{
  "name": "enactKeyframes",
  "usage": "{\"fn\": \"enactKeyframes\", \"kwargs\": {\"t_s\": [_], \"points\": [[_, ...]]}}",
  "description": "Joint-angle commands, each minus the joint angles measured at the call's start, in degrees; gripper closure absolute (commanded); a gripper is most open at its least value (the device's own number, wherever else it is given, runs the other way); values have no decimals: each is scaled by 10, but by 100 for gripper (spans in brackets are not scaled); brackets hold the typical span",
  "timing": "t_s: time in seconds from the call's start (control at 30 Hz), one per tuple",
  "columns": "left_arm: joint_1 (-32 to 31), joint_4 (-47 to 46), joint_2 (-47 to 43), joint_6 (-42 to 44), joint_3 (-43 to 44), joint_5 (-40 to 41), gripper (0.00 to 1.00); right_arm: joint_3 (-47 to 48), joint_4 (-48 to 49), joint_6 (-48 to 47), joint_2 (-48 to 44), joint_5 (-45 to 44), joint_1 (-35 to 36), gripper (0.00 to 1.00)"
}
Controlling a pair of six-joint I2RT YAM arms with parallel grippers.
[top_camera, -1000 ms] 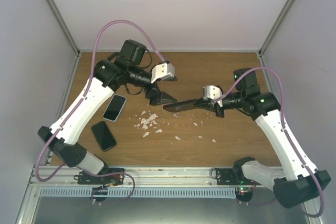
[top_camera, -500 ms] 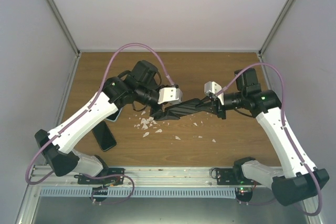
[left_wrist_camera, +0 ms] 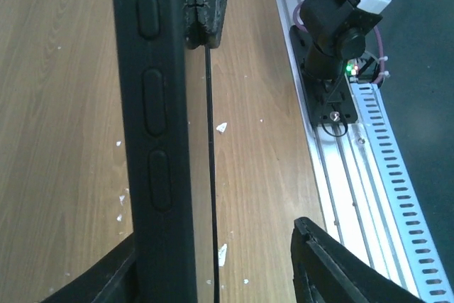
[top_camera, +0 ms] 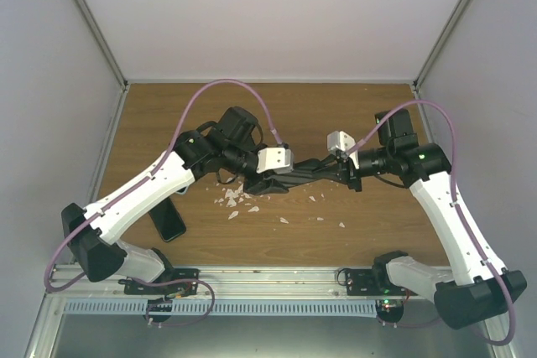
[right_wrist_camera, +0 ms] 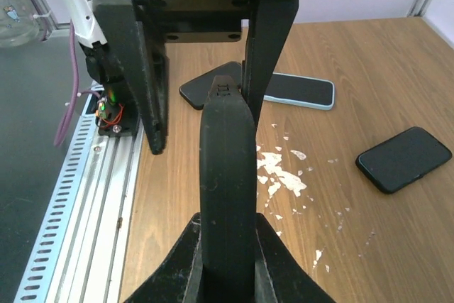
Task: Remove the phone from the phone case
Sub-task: Adjust the phone.
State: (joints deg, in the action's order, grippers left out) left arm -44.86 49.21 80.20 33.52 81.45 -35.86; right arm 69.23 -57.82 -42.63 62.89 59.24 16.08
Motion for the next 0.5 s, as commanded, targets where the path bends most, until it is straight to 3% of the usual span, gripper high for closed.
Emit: {"fn": "enactKeyframes", "kwargs": {"t_s": [0.0,0.2,0.33,0.4,0.47], "points": [[2,-38,0,-3,-1,-9,56,26,1,-13,-9,31,1,99],[3,-43,4,-8,3,-42,90,43,1,-9,3,36,0,99],[25,-77,3,-51,0,-86,100,64,23,19,15,47,-3,99],[50,-99,5,-91,7,-134,100,75,44,49,21,57,-9,90],[69,-126,3,-128,12,-170,100,83,68,85,26,73,-19,71]]}}
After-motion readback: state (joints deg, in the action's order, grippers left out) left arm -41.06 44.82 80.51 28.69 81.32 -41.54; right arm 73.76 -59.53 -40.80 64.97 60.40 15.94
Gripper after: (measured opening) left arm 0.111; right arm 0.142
